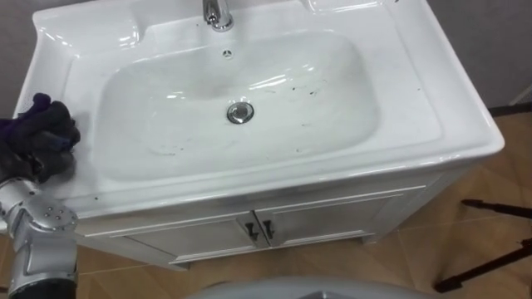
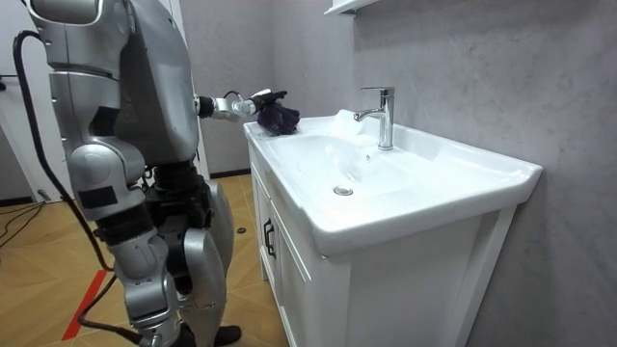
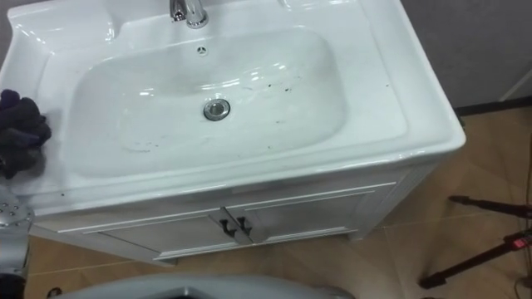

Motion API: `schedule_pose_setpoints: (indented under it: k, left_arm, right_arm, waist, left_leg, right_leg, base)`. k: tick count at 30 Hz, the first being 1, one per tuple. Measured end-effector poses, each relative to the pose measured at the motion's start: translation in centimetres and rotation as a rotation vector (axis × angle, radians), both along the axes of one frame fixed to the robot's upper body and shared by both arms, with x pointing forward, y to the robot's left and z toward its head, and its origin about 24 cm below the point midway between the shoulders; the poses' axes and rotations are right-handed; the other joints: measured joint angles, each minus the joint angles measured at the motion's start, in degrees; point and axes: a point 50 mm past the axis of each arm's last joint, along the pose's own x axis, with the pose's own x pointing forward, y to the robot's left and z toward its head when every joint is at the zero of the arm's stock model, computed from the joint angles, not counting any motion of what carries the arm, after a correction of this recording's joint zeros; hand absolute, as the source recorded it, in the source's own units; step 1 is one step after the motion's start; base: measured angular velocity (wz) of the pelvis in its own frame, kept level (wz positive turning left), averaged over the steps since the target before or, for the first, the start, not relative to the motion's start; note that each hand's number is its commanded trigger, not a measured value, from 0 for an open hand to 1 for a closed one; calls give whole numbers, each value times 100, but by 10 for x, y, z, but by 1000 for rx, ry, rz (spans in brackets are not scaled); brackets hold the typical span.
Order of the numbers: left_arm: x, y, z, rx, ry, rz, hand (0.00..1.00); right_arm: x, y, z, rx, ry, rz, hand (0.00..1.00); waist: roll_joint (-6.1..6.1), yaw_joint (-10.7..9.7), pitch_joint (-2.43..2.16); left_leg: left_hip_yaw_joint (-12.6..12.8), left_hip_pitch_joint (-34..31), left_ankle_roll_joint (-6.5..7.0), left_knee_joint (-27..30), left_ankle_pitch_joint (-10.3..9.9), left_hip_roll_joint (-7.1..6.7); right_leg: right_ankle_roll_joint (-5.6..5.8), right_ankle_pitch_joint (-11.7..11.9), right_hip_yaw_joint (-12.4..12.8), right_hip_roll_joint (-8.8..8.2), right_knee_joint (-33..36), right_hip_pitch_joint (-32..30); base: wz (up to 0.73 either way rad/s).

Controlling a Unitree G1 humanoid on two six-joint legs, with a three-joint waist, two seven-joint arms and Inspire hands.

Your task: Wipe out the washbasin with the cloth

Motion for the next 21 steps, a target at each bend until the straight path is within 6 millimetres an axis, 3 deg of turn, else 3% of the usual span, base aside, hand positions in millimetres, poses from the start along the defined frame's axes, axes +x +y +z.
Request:
schedule_pose_setpoints:
  k: [10, 14, 21]
  left_arm:
    - [10, -10, 38, 82, -191, -35, 0]
    - [10, -12, 43, 105, -237, -33, 0]
    - [10, -13, 42, 99, -239, -32, 0]
  right_arm:
    - [-4, -1, 0, -28, -3, -6, 0]
    - [-4, -1, 0, -41, -11, -2, 0]
    - [-4, 0, 0, -37, -3, 15, 0]
  waist:
    - [83, 16, 14]
    - [104, 7, 32]
    - [117, 16, 19]
  left_leg:
    - [6, 3, 0, -7, 0, -5]
    - [6, 13, 0, -9, 0, -6]
    - [8, 55, 0, -13, 0, -6]
  right_leg:
    - [1, 0, 6, -2, -10, 4]
    - [1, 0, 8, -3, -10, 10]
    - [4, -2, 3, -4, -5, 44]
  base:
    - [0]
    - [0]
    - [0]
